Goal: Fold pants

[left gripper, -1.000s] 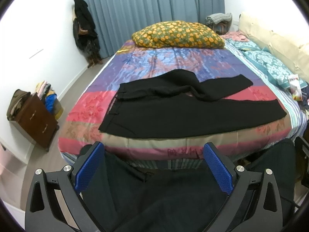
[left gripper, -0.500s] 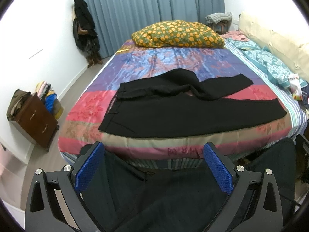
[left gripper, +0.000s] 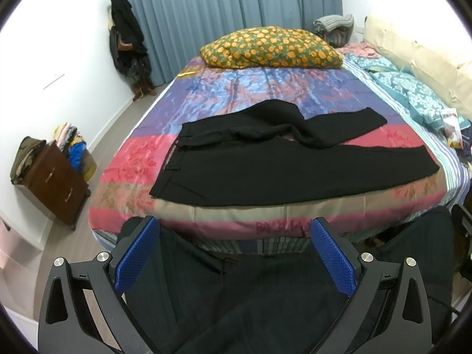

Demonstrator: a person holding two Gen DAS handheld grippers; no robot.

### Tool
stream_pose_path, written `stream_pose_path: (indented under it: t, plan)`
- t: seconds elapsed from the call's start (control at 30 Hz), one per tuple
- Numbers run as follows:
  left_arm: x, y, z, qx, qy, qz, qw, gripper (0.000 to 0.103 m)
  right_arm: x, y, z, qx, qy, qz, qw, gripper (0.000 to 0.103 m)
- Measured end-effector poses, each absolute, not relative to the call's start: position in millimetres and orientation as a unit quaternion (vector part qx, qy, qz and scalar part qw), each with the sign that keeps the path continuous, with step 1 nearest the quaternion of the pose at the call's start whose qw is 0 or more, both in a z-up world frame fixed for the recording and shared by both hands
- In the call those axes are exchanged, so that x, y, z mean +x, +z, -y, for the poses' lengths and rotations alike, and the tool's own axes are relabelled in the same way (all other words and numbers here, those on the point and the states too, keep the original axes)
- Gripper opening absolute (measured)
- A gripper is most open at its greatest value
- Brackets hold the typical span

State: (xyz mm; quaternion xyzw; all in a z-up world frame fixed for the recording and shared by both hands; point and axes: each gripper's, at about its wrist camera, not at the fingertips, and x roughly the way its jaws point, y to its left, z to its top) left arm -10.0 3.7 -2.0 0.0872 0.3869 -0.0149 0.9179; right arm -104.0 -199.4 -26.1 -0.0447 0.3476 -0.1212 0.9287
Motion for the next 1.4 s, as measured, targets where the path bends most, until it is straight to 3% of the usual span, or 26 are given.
stream_pose_path:
  t: [1.4]
  plan:
    - [-14, -5, 8, 0.112, -0.030, -0.382, 0.917, 0.102, -100, -30, 186, -0.053, -0.091, -0.355, 0.929, 0.103]
